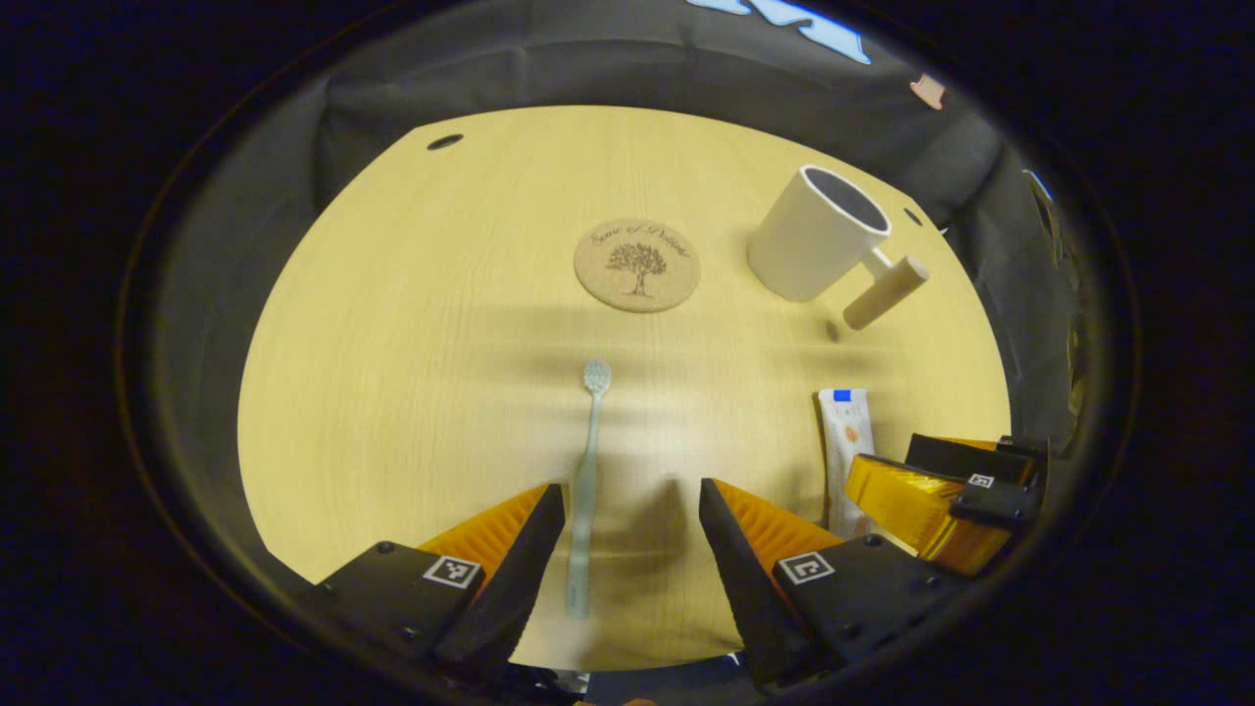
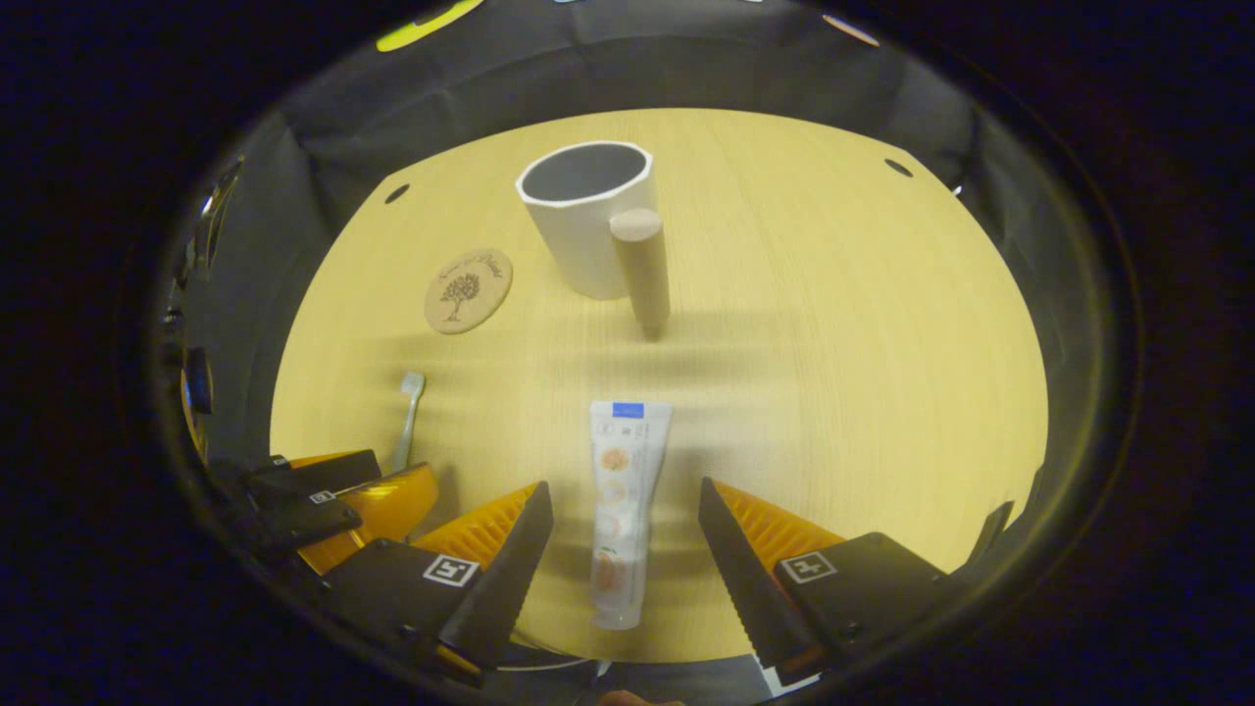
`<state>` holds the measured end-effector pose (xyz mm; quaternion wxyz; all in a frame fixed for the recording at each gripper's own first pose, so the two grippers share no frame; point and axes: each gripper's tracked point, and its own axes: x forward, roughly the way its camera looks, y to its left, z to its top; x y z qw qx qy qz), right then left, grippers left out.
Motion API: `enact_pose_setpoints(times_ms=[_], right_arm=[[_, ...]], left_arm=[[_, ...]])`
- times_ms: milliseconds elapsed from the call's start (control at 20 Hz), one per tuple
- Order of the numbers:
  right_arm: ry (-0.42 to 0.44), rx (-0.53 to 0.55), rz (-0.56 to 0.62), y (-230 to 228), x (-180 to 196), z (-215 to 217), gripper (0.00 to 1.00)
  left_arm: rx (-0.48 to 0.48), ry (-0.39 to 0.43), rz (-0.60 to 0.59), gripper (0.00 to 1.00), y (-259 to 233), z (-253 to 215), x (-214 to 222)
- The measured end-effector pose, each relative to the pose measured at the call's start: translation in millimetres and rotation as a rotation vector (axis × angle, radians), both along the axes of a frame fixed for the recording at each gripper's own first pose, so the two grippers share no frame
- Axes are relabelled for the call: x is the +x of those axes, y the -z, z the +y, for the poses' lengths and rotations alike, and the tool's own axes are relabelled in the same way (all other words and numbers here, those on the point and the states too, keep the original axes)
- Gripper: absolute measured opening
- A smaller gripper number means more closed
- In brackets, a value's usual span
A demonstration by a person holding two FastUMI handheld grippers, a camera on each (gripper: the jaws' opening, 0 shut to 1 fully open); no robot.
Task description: Put the toothbrush and toothpaste on the desktop into the cup, then pick up the cup and place it on the coaster on the desktop.
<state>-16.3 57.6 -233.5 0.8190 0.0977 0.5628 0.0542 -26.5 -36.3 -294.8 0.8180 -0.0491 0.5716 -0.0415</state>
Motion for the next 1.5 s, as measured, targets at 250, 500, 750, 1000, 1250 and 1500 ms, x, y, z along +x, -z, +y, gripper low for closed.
enact_pose_setpoints(times_ms=[250, 500, 750, 1000, 1250, 1500], right_arm=[[-0.011, 0.013, 0.047, 11, 1, 7, 0.96], [-0.057, -0.012, 0.08, 23, -2, 12, 0.95], [-0.049, -0.027, 0.103, 29, -2, 7, 0.8], [-0.018, 0.006, 0.13, 27, -2, 6, 0.42], [-0.06, 0.02, 0.108, 28, -2, 8, 0.29], [-0.079, 0.024, 0.02, 22, -1, 5, 0.23]], left_arm=[[-0.002, -0.002, 0.085, 0.94, 17, 3, -8], [0.039, 0.114, 0.157, 0.92, 19, 5, -10], [0.125, 0.179, 0.194, 0.7, 22, 13, -11], [0.121, 0.169, 0.183, 0.39, 20, 14, -11], [0.089, 0.174, 0.153, 0.17, 22, 16, -12], [0.023, 0.137, 0.08, 0.09, 18, 16, -9]])
